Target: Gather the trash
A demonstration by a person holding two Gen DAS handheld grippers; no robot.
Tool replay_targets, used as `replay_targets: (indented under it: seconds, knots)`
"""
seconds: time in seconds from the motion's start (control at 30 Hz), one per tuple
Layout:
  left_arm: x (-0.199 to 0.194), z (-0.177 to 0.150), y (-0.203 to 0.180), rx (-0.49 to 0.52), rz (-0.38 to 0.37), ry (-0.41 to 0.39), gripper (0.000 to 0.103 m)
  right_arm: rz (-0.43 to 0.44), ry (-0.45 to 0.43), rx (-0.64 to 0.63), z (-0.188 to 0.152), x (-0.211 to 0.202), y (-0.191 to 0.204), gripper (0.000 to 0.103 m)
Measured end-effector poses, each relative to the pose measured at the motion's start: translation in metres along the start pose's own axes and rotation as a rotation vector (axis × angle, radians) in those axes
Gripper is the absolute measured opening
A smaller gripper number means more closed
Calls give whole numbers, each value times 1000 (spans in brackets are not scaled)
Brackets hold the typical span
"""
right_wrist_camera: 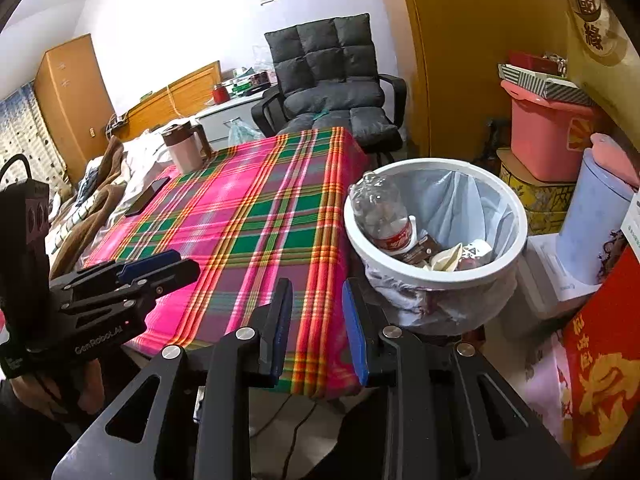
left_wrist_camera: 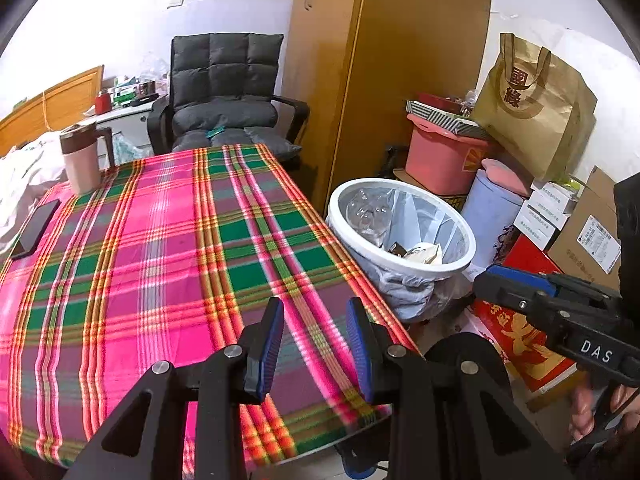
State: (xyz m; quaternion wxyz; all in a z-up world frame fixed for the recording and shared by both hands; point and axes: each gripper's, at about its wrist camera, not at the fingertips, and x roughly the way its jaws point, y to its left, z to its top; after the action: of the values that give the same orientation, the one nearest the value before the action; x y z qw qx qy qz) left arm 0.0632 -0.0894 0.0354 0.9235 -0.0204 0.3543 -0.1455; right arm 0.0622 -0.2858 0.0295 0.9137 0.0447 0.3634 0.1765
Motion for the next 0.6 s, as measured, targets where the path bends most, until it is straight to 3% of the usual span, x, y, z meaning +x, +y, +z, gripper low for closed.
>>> replay_targets:
  seconds: [0.6]
  knots:
    - [-4,-4,4,-19,6,7,32,5,3,-10,-3,1,7,29]
